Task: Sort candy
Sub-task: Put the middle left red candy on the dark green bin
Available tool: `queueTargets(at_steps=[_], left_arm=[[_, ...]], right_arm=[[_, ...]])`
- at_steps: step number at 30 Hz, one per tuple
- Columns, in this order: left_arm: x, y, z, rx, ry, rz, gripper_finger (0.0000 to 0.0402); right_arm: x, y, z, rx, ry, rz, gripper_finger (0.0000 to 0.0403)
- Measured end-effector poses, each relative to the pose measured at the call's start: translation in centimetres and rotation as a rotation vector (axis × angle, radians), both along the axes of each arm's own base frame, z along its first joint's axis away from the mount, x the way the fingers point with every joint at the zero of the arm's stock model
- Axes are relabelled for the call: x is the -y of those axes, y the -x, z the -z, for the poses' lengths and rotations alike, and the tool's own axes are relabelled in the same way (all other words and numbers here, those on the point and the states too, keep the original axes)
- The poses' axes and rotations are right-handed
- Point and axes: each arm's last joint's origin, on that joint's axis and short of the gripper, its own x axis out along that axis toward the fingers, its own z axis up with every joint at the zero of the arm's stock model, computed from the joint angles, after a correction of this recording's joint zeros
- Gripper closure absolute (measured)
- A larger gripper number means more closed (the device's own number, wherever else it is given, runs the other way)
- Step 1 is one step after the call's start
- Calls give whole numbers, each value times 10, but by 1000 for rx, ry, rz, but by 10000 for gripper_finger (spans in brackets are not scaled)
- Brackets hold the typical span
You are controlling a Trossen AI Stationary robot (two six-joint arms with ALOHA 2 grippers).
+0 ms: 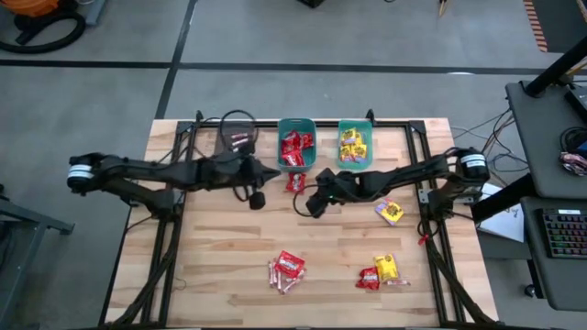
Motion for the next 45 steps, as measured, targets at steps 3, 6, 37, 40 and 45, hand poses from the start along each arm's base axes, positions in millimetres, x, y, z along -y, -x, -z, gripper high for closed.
queueTargets(at_steps=[3, 6, 37, 40, 45], left_arm=[[4, 12, -1, 83, -2, 12, 401], [5, 23, -1, 143, -1, 9, 401], [5, 33, 9, 203, 30, 0, 402], [5, 33, 10, 198, 30, 0, 402], [5, 33, 10, 198, 30, 0, 402]], right_arm=[[-1, -6, 7, -11, -2, 38, 218], [-3, -11, 15, -35, 14, 66, 218], [25, -48, 78, 50, 197, 164, 218], [25, -49, 84, 47, 206, 166, 218], [23, -49, 86, 27, 213, 151, 239]])
